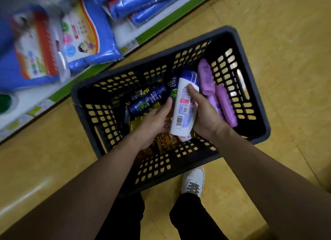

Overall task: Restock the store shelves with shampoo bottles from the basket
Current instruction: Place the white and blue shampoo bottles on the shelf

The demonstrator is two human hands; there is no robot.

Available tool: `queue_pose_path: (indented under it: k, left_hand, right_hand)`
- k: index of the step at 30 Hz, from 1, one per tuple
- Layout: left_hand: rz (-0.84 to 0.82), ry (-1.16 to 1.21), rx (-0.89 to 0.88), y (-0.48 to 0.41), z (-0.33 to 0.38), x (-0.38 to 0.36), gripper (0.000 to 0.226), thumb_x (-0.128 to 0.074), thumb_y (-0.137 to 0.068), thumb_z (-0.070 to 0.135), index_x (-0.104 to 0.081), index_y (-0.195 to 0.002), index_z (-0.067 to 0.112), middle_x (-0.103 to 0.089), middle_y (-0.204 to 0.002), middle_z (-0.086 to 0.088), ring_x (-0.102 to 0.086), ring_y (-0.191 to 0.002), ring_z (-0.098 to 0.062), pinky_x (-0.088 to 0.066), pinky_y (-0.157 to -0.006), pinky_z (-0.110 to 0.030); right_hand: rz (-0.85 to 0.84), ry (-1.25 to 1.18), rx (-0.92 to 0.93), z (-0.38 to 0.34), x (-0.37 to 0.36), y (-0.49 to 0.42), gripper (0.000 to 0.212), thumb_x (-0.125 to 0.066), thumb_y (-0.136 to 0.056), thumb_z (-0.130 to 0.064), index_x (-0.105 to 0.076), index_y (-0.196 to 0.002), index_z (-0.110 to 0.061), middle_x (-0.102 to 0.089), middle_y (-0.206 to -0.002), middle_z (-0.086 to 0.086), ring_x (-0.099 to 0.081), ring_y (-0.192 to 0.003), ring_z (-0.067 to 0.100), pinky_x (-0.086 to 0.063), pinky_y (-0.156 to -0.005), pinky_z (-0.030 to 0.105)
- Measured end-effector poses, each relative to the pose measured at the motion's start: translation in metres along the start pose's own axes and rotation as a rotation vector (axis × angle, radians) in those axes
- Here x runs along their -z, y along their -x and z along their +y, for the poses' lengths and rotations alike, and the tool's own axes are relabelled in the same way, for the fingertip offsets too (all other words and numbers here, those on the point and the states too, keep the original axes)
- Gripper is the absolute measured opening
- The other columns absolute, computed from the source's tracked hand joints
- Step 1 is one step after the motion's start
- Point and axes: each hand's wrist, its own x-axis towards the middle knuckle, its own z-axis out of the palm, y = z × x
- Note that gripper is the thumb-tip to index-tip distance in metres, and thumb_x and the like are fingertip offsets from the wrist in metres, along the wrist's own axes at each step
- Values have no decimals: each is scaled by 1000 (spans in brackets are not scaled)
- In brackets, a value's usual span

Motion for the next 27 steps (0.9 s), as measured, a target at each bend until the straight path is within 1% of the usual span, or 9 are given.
queue_pose_path:
  k: [4, 6, 10, 15, 19, 21, 24, 25, 27]
  left_hand:
    - [22, -49, -178, 36, 41, 2, 47, -62, -92, 48, -44, -133, 35, -63, -125, 11, -67, -106, -4, -56, -92, -29]
    - [48, -95, -269, 52, 60, 3, 53, -67, -90, 46, -40, -135, 40, -61, -126, 16, -65, -109, -2, -54, -95, -30]
    - [90, -82, -374, 87, 99, 11, 60, -66, -85, 51, -39, -137, 41, -59, -129, 17, -62, -114, -3, -52, -97, -30]
    - [184, -132, -524, 137, 148, 23, 58, -66, -87, 47, -37, -137, 41, -57, -120, 22, -65, -98, 8, -57, -82, -21]
    - [271, -240, -641, 175, 187, 29, 69, -68, -87, 51, -33, -146, 45, -49, -138, 15, -64, -105, -2, -55, -83, -21]
    - [278, -235, -672, 195, 204, 31, 69, -68, -87, 50, -35, -146, 46, -50, -139, 16, -65, -107, -3, -52, -80, -15]
    - [254, -171, -679, 220, 223, 36, 61, -67, -89, 52, -41, -143, 46, -59, -131, 20, -70, -100, -5, -56, -90, -33]
    - [249, -150, -681, 228, 228, 38, 54, -64, -91, 52, -45, -141, 45, -63, -129, 19, -70, -102, -7, -55, -94, -39]
    - [211, 21, -675, 244, 237, 43, 38, -60, -96, 44, -57, -133, 37, -71, -122, 8, -70, -106, -15, -53, -97, -43]
  right_hand:
    - [-82, -102, 58, -41, -35, 27, 56, -35, -101, -55, -55, -127, -9, -60, -109, 16, -62, -98, 27, -54, -90, 41]
    - [-118, -133, 110, -60, -53, 41, 55, -33, -102, -52, -52, -129, -9, -58, -108, 17, -59, -101, 31, -55, -90, 43]
    - [-178, -131, 153, -89, -87, 65, 51, -41, -100, -48, -57, -125, -7, -58, -109, 19, -54, -110, 35, -36, -112, 57]
    - [-291, -91, 216, -129, -131, 103, 54, -35, -103, -48, -59, -124, -4, -65, -106, 17, -63, -102, 32, -45, -105, 53]
    - [-346, -21, 269, -156, -170, 130, 59, -33, -103, -56, -59, -126, -8, -67, -105, 16, -67, -96, 32, -50, -94, 50]
    - [-363, 34, 311, -169, -190, 147, 55, -39, -102, -56, -62, -120, -10, -66, -106, 18, -65, -100, 35, -50, -94, 52]
    - [-363, 127, 387, -187, -217, 170, 40, -59, -93, -49, -68, -106, -13, -64, -90, 13, -55, -99, 37, -44, -97, 57]
    - [-337, 166, 428, -191, -226, 177, 42, -67, -87, -48, -66, -106, -11, -63, -87, 13, -53, -98, 38, -42, -94, 57]
    - [-256, 211, 503, -202, -243, 191, 63, -78, -79, -45, -58, -118, 0, -66, -93, 15, -60, -96, 37, -48, -91, 54]
